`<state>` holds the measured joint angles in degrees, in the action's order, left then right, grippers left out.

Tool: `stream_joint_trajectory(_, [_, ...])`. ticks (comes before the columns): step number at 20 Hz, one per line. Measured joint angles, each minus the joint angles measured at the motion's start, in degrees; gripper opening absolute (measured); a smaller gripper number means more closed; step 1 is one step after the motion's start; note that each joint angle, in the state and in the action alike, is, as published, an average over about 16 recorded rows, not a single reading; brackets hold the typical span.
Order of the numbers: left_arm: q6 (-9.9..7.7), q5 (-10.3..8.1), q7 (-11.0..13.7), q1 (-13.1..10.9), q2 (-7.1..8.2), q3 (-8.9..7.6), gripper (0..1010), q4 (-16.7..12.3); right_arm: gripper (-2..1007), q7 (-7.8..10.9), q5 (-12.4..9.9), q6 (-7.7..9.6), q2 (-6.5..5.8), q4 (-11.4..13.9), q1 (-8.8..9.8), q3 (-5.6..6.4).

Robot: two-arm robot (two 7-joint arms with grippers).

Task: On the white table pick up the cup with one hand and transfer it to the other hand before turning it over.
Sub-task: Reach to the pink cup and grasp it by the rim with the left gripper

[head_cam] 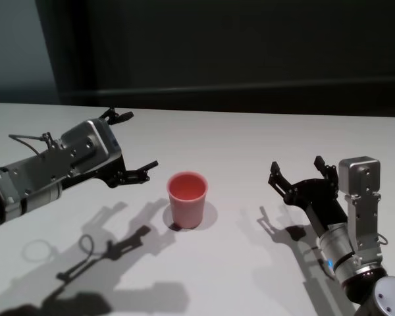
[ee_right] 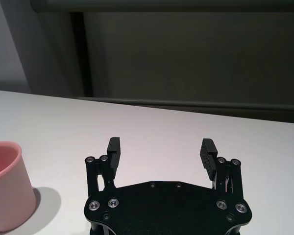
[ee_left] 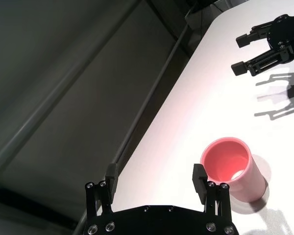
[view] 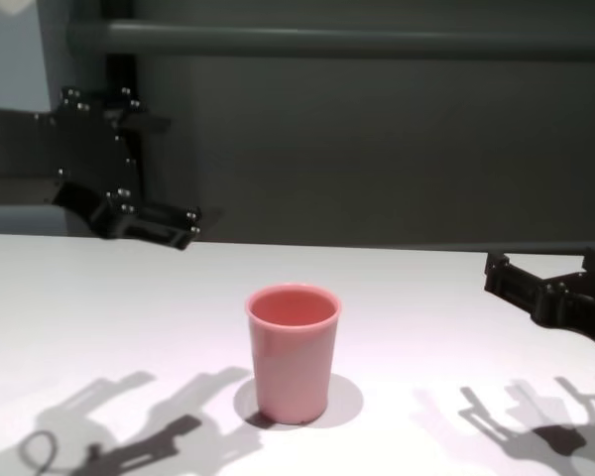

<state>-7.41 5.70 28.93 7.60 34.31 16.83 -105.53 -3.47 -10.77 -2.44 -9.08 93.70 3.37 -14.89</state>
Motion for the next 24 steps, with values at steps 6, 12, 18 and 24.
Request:
stream_joint_trajectory(6, [-1.69,3.33,7.46,6.32,5.74,4.49,1003,-2.22,1002,0.00,0.00,0.00,0.00,0.00,0.00,0.00])
stream_joint_trajectory(12, [-1.76,5.85,13.83,12.57,8.59,9.19,1003,-1.78,1002,0.00,0.00,0.00,0.00,0.00,0.00,0.00])
stream_joint_trajectory(18, [-0.73,9.08,19.40,18.62,9.49,14.56,1003,0.34,1002,0.00,0.00,0.00,0.00,-0.01,0.00,0.00])
stream_joint_trajectory(24, [0.81,12.67,24.14,24.07,9.05,20.00,1003,2.83,1002,0.00,0.00,0.00,0.00,-0.01,0.00,0.00])
